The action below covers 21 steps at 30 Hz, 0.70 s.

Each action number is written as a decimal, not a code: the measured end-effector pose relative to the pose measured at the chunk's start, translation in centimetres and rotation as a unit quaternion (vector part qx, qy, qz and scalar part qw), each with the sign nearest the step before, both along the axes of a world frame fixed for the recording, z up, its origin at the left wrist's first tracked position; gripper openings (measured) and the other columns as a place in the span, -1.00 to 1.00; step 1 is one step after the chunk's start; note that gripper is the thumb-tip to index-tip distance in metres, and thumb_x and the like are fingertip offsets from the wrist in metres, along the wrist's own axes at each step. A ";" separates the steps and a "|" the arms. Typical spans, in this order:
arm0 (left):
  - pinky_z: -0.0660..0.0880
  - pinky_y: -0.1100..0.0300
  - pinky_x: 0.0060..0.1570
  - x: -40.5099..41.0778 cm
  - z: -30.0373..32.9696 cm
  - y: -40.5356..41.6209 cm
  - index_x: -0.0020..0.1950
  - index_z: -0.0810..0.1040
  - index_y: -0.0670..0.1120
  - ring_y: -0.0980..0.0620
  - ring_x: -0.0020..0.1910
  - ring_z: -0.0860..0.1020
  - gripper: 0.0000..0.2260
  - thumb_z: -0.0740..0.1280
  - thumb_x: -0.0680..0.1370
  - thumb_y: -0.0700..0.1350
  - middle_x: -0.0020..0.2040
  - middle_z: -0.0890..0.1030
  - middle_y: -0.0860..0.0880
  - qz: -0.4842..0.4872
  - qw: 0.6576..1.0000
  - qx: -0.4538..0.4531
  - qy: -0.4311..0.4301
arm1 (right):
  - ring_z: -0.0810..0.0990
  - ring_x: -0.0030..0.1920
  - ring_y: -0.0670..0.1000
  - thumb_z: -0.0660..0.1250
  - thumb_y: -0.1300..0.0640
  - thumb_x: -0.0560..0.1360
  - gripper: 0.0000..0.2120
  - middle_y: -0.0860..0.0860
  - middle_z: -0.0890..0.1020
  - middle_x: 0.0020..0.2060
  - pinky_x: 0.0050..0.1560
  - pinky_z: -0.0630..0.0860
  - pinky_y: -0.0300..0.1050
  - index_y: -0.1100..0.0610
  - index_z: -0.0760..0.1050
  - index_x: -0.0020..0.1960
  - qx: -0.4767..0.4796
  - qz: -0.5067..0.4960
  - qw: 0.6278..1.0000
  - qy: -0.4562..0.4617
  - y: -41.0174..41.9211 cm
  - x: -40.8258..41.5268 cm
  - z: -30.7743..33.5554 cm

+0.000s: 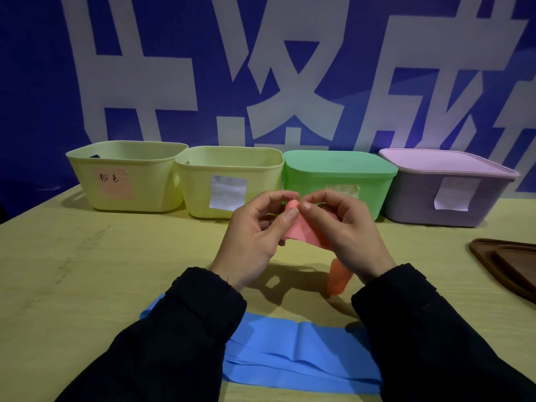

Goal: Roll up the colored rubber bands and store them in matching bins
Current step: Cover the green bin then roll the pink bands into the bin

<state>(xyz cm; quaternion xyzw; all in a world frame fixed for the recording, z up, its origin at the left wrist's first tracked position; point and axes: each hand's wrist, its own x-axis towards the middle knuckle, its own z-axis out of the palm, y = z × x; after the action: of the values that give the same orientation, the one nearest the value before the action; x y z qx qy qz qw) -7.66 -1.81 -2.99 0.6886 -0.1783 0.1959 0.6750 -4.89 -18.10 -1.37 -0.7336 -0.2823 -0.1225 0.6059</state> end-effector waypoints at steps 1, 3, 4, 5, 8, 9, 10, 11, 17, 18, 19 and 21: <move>0.49 0.24 -0.26 -0.1 0.0 0.0 0.24 0.59 -0.08 0.14 -0.26 0.57 -0.80 0.37 0.61 -0.19 -0.11 0.66 0.04 -0.002 1.000 -0.001 0.000 | 0.57 -0.26 -0.09 0.40 0.09 0.56 -0.92 0.07 0.67 -0.24 -0.26 0.48 -0.26 0.08 0.64 -0.01 -0.003 0.005 1.000 0.010 -0.1 0.1 0.0; 0.49 0.27 -0.26 -0.2 0.0 0.0 0.23 0.58 -0.06 0.15 -0.24 0.58 -0.81 0.36 0.61 -0.20 -0.09 0.66 0.01 0.001 1.000 -0.002 0.002 | 0.54 -0.29 -0.15 0.42 0.12 0.54 -0.94 -0.06 0.65 -0.28 -0.29 0.45 -0.32 0.11 0.63 -0.04 -0.007 0.018 1.000 0.023 -0.2 0.2 0.0; 0.48 0.30 -0.27 -0.2 0.0 0.0 0.20 0.59 -0.06 0.17 -0.25 0.57 -0.83 0.36 0.61 -0.21 -0.09 0.66 -0.01 0.005 1.000 -0.001 0.001 | 0.53 -0.31 -0.19 0.43 0.13 0.54 -0.93 -0.11 0.64 -0.31 -0.30 0.43 -0.35 0.13 0.64 -0.07 -0.014 0.015 1.000 0.016 -0.2 0.2 0.0; 0.46 0.31 -0.28 -0.2 0.0 0.0 0.16 0.60 -0.07 0.17 -0.27 0.56 -0.85 0.37 0.61 -0.21 -0.08 0.65 -0.05 0.009 1.000 0.001 0.000 | 0.53 -0.31 -0.21 0.43 0.13 0.54 -0.92 -0.13 0.64 -0.32 -0.30 0.43 -0.37 0.15 0.64 -0.08 -0.019 0.010 1.000 0.005 -0.2 0.2 0.0; 0.46 0.21 -0.31 -0.1 0.1 0.2 0.12 0.59 -0.08 0.07 -0.29 0.52 -0.87 0.40 0.59 -0.19 -0.03 0.64 -0.17 0.018 1.000 0.002 -0.003 | 0.54 -0.29 -0.24 0.42 0.14 0.54 -0.92 -0.15 0.65 -0.30 -0.29 0.43 -0.41 0.15 0.64 -0.08 -0.018 0.006 1.000 -0.011 -0.3 0.2 0.1; 0.47 0.18 -0.30 -0.1 0.1 0.2 0.12 0.59 -0.08 0.04 -0.28 0.53 -0.87 0.41 0.58 -0.19 -0.02 0.64 -0.17 0.018 1.000 0.002 -0.006 | 0.55 -0.29 -0.24 0.41 0.14 0.54 -0.92 -0.16 0.65 -0.30 -0.29 0.43 -0.42 0.14 0.64 -0.07 -0.022 0.006 1.000 -0.012 -0.4 0.3 0.0; 0.49 0.17 -0.29 -0.1 0.1 0.2 0.11 0.58 -0.08 0.03 -0.27 0.54 -0.87 0.42 0.57 -0.18 -0.01 0.64 -0.17 0.019 1.000 0.001 -0.007 | 0.55 -0.29 -0.24 0.41 0.13 0.54 -0.91 -0.16 0.65 -0.30 -0.29 0.43 -0.42 0.13 0.64 -0.08 -0.027 0.006 1.000 -0.012 -0.4 0.3 0.0; 0.50 0.19 -0.28 -0.1 0.1 0.2 0.10 0.58 -0.08 0.04 -0.26 0.55 -0.86 0.43 0.56 -0.18 -0.01 0.65 -0.16 0.020 1.000 0.001 -0.009 | 0.55 -0.29 -0.24 0.40 0.11 0.54 -0.90 -0.16 0.65 -0.31 -0.29 0.43 -0.41 0.12 0.64 -0.08 -0.031 0.005 0.999 -0.011 -0.3 0.3 0.0; 0.62 0.17 -0.11 0.0 0.0 0.3 0.21 0.57 0.00 -0.02 -0.01 0.68 -0.77 0.41 0.57 -0.16 -0.01 0.72 -0.06 0.017 1.000 -0.024 0.000 | 0.49 -0.34 -0.14 0.39 -0.07 0.53 -0.78 -0.08 0.60 -0.34 -0.33 0.39 -0.29 0.08 0.63 -0.11 -0.042 -0.006 0.999 -0.014 0.0 0.4 -0.5; 0.63 0.16 -0.09 0.0 0.0 0.3 0.21 0.57 0.01 -0.02 0.02 0.68 -0.78 0.40 0.58 -0.16 0.00 0.72 -0.05 0.017 0.999 -0.027 0.003 | 0.50 -0.33 -0.11 0.39 -0.08 0.53 -0.79 -0.05 0.61 -0.32 -0.34 0.39 -0.25 0.06 0.62 -0.12 -0.043 -0.008 0.999 -0.019 -0.1 0.4 -0.5; 0.63 0.15 -0.08 0.1 0.0 0.3 0.20 0.57 0.01 -0.01 0.02 0.68 -0.80 0.38 0.60 -0.17 0.00 0.72 -0.04 0.018 0.999 -0.027 0.003 | 0.50 -0.32 -0.08 0.40 -0.08 0.54 -0.80 -0.02 0.61 -0.30 -0.34 0.40 -0.21 0.05 0.61 -0.12 -0.045 -0.008 0.999 -0.023 -0.2 0.4 -0.6; 0.64 0.11 -0.03 0.1 -0.1 0.2 0.18 0.60 0.00 0.01 0.04 0.67 -0.83 0.34 0.63 -0.20 0.04 0.72 -0.04 0.022 1.000 -0.019 -0.001 | 0.52 -0.31 -0.07 0.41 -0.04 0.54 -0.84 -0.01 0.62 -0.28 -0.33 0.43 -0.19 0.04 0.59 -0.12 -0.046 0.005 0.999 -0.016 -0.3 0.4 -0.5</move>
<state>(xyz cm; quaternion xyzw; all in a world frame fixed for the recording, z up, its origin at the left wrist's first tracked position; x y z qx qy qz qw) -7.59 -1.62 -3.07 0.6792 -0.1601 0.2141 0.6835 -4.48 -18.35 -1.89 -0.7571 -0.3008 -0.1186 0.5677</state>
